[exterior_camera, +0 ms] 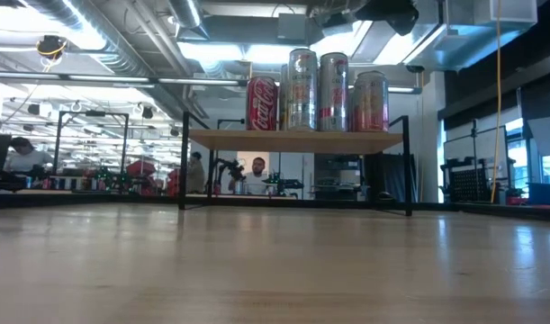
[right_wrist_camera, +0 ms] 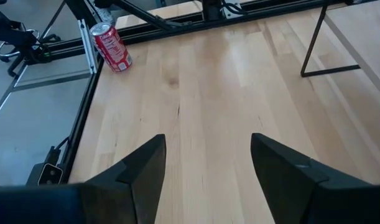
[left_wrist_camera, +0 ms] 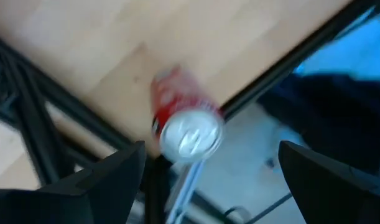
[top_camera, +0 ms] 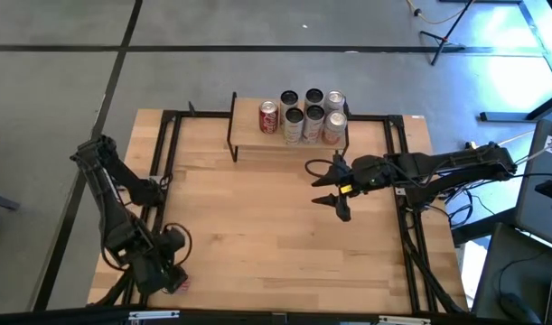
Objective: Place canned beverage on shelf
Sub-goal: Put the red white soda can aligned with the other red white soda can on the shelf
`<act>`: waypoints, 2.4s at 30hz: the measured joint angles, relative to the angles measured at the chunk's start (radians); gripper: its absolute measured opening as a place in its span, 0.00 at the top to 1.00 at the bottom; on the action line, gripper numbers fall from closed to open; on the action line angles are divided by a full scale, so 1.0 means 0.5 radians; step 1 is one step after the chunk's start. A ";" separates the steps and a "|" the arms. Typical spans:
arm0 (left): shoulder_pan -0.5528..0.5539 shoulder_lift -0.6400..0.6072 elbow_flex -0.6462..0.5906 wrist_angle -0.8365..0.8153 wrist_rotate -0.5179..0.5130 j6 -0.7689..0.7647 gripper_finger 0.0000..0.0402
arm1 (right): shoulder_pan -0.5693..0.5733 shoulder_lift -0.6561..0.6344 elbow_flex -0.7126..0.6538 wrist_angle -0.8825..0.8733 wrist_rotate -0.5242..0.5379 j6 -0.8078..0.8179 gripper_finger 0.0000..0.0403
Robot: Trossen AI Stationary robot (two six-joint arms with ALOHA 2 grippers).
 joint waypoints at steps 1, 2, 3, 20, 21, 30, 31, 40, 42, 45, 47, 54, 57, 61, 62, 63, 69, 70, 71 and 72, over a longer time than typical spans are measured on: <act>-0.021 0.019 0.000 0.005 0.038 0.012 0.12 | 0.000 0.000 0.000 0.000 0.000 0.000 0.44; -0.046 0.045 0.000 0.013 0.064 0.029 0.12 | 0.000 0.000 0.000 0.000 0.000 -0.001 0.44; -0.071 0.072 -0.001 0.024 0.074 0.042 0.12 | 0.000 0.000 0.000 0.000 0.000 -0.002 0.44; -0.147 0.458 -0.002 0.121 0.070 0.343 0.12 | -0.001 0.010 0.000 0.002 0.015 -0.007 0.44; -0.147 0.464 -0.002 0.117 0.068 0.342 0.12 | -0.001 0.010 0.000 0.001 0.015 -0.007 0.44; -0.146 0.566 -0.002 0.112 0.036 0.438 0.12 | -0.001 0.010 0.000 0.002 0.015 -0.004 0.44; -0.146 0.576 -0.002 0.116 0.047 0.452 0.12 | -0.001 0.010 0.000 0.002 0.015 -0.004 0.44; -0.105 0.575 0.000 -0.005 0.058 0.416 0.31 | -0.002 0.010 0.000 -0.004 0.015 -0.004 0.44; -0.079 0.573 0.001 0.002 0.058 0.452 0.37 | -0.002 0.010 0.000 -0.018 0.015 -0.004 0.44; -0.014 0.567 0.013 0.020 0.062 0.478 0.38 | -0.002 0.010 0.000 -0.055 0.015 0.009 0.44; 0.049 0.541 0.067 -0.002 0.021 0.520 0.38 | -0.001 0.010 0.000 -0.055 0.014 0.015 0.44; 0.405 0.395 0.546 -0.152 -0.288 0.888 0.38 | 0.000 0.009 0.027 0.065 -0.095 0.012 0.46; 0.614 0.384 0.854 -0.168 -0.499 1.240 0.38 | 0.000 0.009 0.027 0.230 -0.143 -0.002 0.54; 0.888 0.383 1.150 -0.182 -0.685 1.702 0.38 | -0.002 0.032 0.029 0.415 -0.157 -0.009 0.70; 0.947 0.384 1.202 -0.179 -0.710 1.805 0.38 | -0.002 0.041 0.029 0.446 -0.161 -0.009 0.75; 1.009 0.384 1.245 -0.181 -0.723 1.904 0.38 | -0.002 0.054 0.029 0.487 -0.182 -0.009 0.80; 1.320 0.385 1.341 -0.064 -0.627 2.417 0.38 | -0.002 0.140 0.030 0.814 -0.208 -0.010 0.99; 1.363 0.386 1.341 -0.010 -0.607 2.497 0.38 | -0.006 0.164 0.030 0.843 -0.180 -0.011 0.98; 1.403 0.386 1.342 0.050 -0.591 2.577 0.38 | -0.018 0.191 0.030 0.879 -0.157 -0.016 0.97; 1.439 0.386 1.344 0.084 -0.567 2.653 0.38 | -0.032 0.213 0.030 0.893 -0.145 -0.018 0.96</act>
